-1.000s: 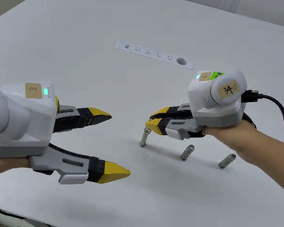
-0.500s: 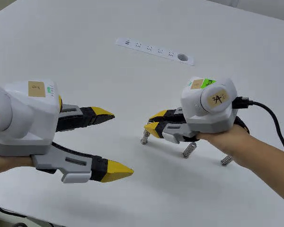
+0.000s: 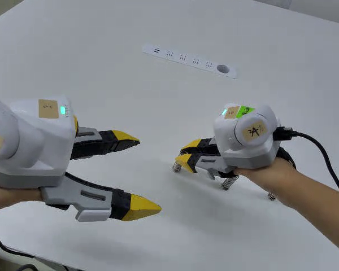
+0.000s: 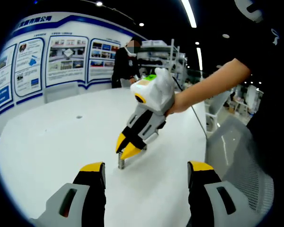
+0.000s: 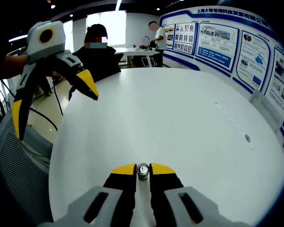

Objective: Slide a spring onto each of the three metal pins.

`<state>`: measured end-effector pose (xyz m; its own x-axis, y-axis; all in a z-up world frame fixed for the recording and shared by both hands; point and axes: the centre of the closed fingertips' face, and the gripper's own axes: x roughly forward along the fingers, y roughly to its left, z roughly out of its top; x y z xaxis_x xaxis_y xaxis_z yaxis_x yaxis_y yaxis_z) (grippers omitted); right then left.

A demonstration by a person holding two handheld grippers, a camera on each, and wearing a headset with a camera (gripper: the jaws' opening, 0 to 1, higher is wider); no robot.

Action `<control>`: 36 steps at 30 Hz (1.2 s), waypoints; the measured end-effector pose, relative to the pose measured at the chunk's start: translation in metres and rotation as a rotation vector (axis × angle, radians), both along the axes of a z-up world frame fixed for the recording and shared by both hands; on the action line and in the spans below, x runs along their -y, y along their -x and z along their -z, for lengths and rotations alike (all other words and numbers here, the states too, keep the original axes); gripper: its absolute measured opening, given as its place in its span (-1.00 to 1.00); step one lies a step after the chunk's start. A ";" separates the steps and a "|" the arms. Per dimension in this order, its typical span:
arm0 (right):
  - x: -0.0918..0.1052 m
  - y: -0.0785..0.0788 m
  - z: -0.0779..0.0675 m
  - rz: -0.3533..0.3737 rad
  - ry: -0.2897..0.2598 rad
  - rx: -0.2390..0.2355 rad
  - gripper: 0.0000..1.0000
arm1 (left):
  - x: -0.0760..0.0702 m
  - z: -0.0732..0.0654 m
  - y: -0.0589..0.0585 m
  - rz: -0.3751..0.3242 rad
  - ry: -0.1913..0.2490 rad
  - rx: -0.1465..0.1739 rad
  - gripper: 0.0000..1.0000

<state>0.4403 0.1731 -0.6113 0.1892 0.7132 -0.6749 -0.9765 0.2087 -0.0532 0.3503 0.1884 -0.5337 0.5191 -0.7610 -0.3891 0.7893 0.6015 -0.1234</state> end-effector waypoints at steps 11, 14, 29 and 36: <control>0.002 0.005 -0.022 0.029 -0.070 0.030 -0.66 | 0.003 -0.004 -0.002 0.040 -0.003 0.009 0.44; 0.008 0.009 -0.033 0.038 -0.078 0.051 -0.66 | 0.006 -0.005 -0.002 0.062 -0.002 0.015 0.44; 0.085 0.026 -0.091 0.242 -0.169 0.118 -0.63 | 0.003 -0.015 -0.018 0.091 0.039 0.074 0.47; 0.144 0.025 -0.114 0.352 -0.219 0.155 -0.57 | -0.003 -0.028 -0.026 0.064 0.057 0.092 0.51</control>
